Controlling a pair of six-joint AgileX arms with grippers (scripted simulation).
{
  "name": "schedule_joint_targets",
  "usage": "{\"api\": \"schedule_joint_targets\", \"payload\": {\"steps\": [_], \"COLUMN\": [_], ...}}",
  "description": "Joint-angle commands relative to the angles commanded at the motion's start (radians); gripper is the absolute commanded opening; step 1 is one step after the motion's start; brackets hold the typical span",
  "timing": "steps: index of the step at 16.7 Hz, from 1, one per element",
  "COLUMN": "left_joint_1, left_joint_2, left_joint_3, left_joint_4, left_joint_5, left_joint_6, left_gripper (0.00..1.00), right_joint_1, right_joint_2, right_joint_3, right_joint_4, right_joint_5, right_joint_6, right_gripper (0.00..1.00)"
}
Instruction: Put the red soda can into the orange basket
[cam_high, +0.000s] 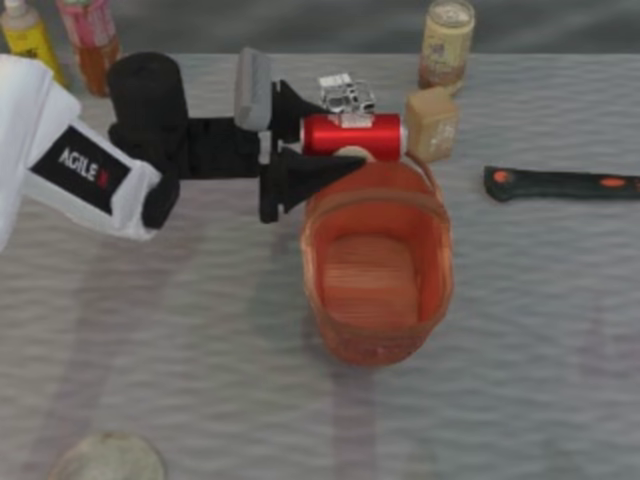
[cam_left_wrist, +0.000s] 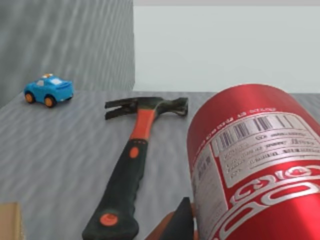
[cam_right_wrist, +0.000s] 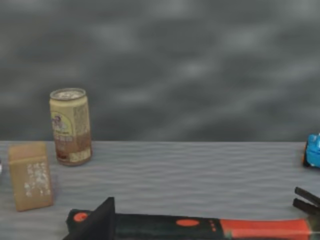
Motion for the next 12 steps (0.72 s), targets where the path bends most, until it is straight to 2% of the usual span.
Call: {"api": "schedule_joint_targets", "payload": {"steps": [12], "left_joint_1": [0.0], "left_joint_2": [0.0], "left_joint_3": [0.0], "left_joint_4": [0.0], "left_joint_5": [0.0], "left_joint_6": [0.0], "left_gripper": [0.98], "right_joint_1": [0.0], "right_joint_2": [0.0], "right_joint_3": [0.0], "right_joint_4": [0.0], "right_joint_5": [0.0], "right_joint_6": [0.0], "right_gripper": [1.0]}}
